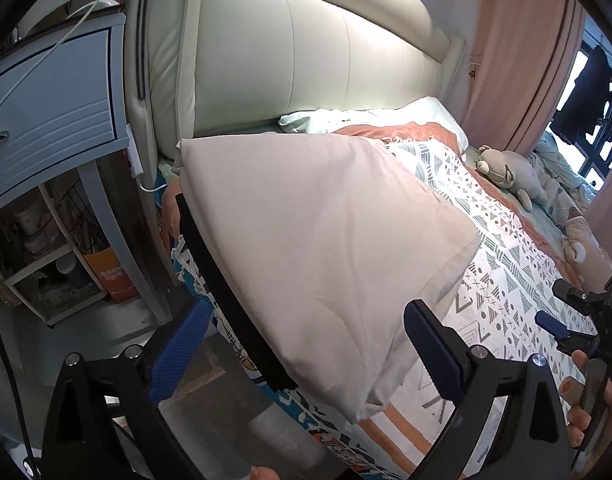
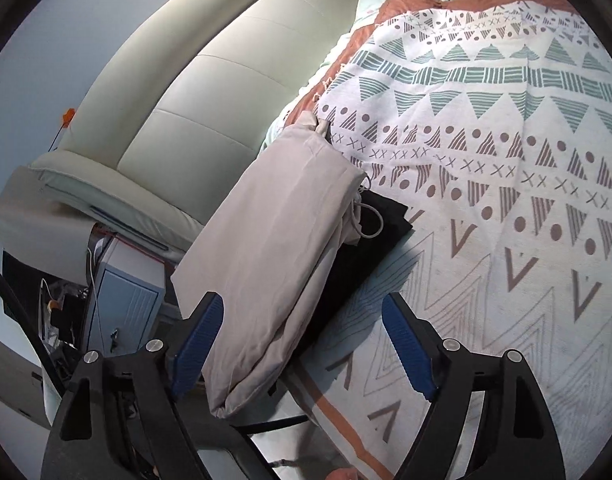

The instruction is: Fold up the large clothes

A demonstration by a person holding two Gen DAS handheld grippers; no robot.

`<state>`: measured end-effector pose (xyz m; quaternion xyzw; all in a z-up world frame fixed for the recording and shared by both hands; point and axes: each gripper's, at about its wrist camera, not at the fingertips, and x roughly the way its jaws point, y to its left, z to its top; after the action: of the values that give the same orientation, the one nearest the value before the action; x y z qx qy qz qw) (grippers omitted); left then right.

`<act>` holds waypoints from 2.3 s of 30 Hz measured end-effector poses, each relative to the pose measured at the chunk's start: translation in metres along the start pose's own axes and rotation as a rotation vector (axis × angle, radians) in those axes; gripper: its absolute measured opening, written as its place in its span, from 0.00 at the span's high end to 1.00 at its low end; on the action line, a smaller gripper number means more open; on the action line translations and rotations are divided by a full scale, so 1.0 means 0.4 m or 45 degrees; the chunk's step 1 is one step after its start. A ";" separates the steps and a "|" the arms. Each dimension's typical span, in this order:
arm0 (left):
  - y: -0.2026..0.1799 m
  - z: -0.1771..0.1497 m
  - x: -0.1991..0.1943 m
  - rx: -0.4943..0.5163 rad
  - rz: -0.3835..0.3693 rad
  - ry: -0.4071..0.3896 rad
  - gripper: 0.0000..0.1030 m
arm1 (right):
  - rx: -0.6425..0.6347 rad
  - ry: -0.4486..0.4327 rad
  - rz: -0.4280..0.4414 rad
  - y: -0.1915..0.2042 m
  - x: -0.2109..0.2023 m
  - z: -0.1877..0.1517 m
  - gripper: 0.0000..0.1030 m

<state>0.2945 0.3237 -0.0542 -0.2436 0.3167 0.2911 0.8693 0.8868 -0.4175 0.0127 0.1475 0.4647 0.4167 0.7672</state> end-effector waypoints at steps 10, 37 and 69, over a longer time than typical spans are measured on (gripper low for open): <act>-0.110 -0.057 -0.143 0.107 -0.031 -0.082 0.02 | -0.161 -0.148 -0.198 0.054 -0.301 -0.077 0.05; -0.270 -0.315 -0.496 0.348 -0.320 -0.252 0.00 | -0.362 -0.454 -0.532 0.136 -0.904 -0.607 0.00; -0.192 -0.654 -0.727 0.517 -0.529 -0.414 0.00 | -0.299 -0.748 -0.766 0.179 -1.140 -1.236 0.00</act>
<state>0.0552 0.0078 -0.0125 -0.0751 0.1690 0.0734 0.9800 0.3370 -0.8075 0.0665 0.0295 0.1986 0.1650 0.9656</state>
